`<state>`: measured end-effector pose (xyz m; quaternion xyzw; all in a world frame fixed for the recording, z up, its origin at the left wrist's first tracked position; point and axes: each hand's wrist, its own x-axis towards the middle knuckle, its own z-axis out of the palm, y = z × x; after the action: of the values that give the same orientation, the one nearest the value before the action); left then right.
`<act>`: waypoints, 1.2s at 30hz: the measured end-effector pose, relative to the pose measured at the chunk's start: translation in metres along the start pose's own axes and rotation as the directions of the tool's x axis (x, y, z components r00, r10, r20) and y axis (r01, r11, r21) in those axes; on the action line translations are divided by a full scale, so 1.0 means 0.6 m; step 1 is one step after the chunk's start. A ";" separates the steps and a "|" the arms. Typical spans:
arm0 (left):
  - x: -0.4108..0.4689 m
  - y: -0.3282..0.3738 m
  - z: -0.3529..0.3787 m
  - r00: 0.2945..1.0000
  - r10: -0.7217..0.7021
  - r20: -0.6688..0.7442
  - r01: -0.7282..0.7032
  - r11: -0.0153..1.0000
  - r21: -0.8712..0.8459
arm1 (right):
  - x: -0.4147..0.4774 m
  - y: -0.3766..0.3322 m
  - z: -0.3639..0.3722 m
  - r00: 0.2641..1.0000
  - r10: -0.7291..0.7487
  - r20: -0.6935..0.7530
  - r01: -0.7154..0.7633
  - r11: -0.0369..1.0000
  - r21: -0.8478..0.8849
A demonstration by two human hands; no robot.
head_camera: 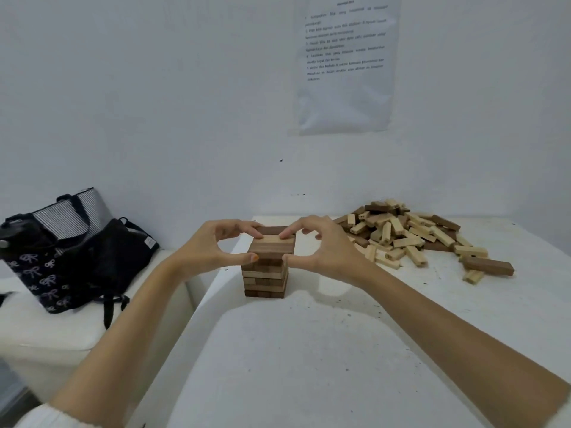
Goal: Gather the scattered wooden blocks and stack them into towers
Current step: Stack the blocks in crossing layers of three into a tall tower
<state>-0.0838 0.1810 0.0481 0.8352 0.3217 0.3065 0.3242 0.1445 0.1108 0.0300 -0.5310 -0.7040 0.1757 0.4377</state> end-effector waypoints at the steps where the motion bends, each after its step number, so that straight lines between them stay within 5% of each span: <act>1: -0.001 -0.005 -0.003 1.000 -0.010 0.003 0.010 1.000 0.001 | 0.003 0.001 0.007 1.000 0.010 0.000 -0.010 1.000 0.007; 25: -0.006 -0.030 -0.006 0.989 -0.115 0.093 0.114 0.993 0.009 | -0.002 0.009 0.047 0.992 0.123 0.035 -0.125 0.989 0.081; 36: -0.021 -0.009 0.091 0.867 -0.456 -0.202 0.289 0.790 -0.541 | -0.027 -0.033 0.113 0.906 0.422 0.016 -0.354 0.739 0.574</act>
<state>-0.0539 0.1559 0.0074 0.5811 0.4412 0.4394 0.5240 0.0791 0.1035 -0.0004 -0.5219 -0.4672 0.4321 0.5680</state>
